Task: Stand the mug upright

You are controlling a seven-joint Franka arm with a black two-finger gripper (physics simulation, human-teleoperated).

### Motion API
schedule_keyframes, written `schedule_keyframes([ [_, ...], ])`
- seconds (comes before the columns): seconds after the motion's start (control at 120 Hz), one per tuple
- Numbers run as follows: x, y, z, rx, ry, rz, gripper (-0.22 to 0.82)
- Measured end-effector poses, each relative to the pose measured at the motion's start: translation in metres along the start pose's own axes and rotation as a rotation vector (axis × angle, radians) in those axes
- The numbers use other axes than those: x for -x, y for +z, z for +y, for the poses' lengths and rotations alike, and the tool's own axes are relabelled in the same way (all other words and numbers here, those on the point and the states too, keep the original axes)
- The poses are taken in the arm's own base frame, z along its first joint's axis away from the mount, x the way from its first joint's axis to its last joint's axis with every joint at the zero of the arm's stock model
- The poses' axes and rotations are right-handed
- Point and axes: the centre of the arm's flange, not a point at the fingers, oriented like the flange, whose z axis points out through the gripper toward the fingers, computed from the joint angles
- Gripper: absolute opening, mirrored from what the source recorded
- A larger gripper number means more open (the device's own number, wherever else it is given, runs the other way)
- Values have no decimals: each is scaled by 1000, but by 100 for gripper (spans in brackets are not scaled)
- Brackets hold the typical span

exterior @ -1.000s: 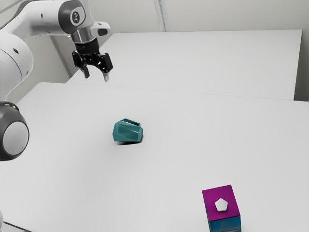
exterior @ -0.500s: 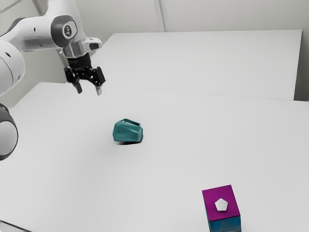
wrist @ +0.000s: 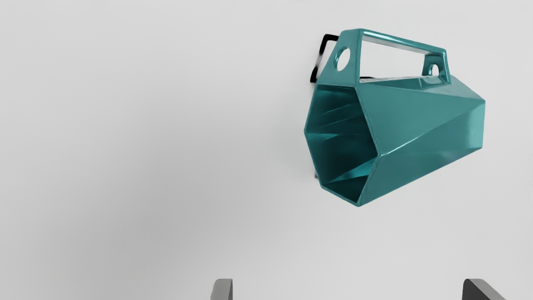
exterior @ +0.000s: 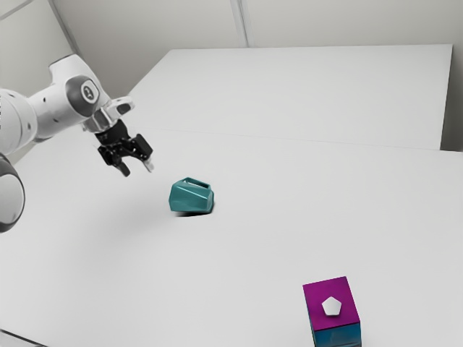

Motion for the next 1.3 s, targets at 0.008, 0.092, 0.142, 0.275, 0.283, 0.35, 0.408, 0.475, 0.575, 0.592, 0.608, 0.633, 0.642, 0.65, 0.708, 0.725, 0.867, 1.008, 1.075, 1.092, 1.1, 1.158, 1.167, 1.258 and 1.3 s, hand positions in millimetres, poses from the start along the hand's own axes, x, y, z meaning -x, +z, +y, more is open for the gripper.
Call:
schedule_keyframes([
  [0.008, 0, 2, -1, 5, 1, 3, 60],
  [0.092, 2, 15, -9, 44, 12, 39, 60],
  [0.142, 2, 19, -13, 55, 21, 60, 60],
  [0.275, -1, 28, -23, 72, 51, 105, 60],
  [0.283, -2, 28, -24, 73, 53, 107, 60],
  [0.35, -3, 34, -34, 82, 57, 123, 60],
  [0.408, -4, 39, -40, 90, 63, 133, 60],
  [0.475, -7, 48, -45, 106, 70, 142, 60],
  [0.575, -9, 58, -49, 132, 81, 157, 60],
  [0.592, -9, 59, -49, 137, 83, 159, 60],
  [0.608, -10, 60, -49, 142, 85, 162, 60],
  [0.633, -10, 62, -50, 150, 87, 166, 60],
  [0.642, -10, 62, -50, 152, 88, 168, 60],
  [0.65, -10, 62, -50, 155, 88, 170, 60],
  [0.708, -11, 63, -50, 174, 92, 184, 60],
  [0.725, -11, 64, -51, 180, 92, 188, 60],
  [0.867, -12, 73, -52, 241, 90, 204, 60],
  [1.008, -11, 80, -50, 294, 94, 213, 60],
  [1.075, -10, 87, -49, 320, 91, 211, 60],
  [1.092, -9, 88, -49, 325, 90, 211, 60],
  [1.1, -9, 88, -49, 328, 90, 211, 60],
  [1.158, -9, 92, -47, 347, 91, 212, 60],
  [1.167, -9, 92, -47, 349, 91, 212, 60],
  [1.258, -8, 98, -46, 378, 88, 212, 60],
  [1.3, -7, 101, -46, 390, 86, 211, 60],
])
